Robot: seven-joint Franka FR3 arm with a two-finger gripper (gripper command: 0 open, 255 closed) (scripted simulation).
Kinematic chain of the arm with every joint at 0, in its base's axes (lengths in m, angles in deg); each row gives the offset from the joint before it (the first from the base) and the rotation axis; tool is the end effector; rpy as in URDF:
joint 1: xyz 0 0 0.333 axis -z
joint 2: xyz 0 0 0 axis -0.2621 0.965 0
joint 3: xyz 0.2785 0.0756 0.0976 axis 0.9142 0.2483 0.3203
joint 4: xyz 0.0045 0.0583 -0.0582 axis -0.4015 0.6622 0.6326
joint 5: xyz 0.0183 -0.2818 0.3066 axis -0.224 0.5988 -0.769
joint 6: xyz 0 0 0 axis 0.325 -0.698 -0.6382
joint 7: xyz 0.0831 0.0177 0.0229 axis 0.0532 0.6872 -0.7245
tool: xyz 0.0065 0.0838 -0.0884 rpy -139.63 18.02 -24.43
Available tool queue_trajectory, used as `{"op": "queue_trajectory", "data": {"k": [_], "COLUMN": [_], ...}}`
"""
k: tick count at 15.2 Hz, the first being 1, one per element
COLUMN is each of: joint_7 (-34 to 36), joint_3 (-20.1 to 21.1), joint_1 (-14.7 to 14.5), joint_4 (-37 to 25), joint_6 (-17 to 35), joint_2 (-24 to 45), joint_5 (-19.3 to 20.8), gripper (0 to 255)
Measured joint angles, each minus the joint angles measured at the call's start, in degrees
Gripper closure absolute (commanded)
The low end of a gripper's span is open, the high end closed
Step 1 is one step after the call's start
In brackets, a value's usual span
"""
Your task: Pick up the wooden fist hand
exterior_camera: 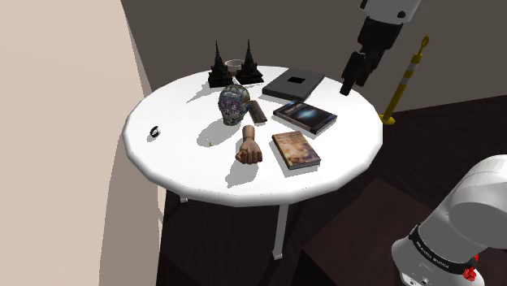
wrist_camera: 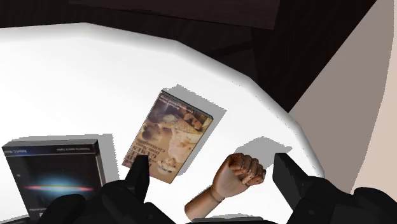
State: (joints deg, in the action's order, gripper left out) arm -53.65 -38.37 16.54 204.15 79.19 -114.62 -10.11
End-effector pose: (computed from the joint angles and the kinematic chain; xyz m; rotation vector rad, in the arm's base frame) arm 0.3606 0.0289 0.5950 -3.0850 -0.1603 -0.2078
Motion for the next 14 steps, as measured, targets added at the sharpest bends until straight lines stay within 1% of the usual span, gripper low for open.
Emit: {"op": "queue_trajectory", "data": {"k": [1, 3, 5, 10, 14], "joint_7": [0.0, 1.59, 3.93, 10.93, 16.29], "joint_3": [0.0, 0.93, 2.31, 6.19, 8.5], "joint_1": [0.0, 0.2, 0.5, 1.26, 2.13], "joint_4": [0.0, -0.26, 0.04, -1.88, -5.83], "joint_6": [0.0, 1.49, 4.24, 10.35, 13.88], "joint_2": [0.0, 2.14, 5.17, 14.65, 23.35], "joint_5": [0.0, -0.43, -1.02, -2.1, -1.8], "gripper": [0, 0, 0, 0, 0]}}
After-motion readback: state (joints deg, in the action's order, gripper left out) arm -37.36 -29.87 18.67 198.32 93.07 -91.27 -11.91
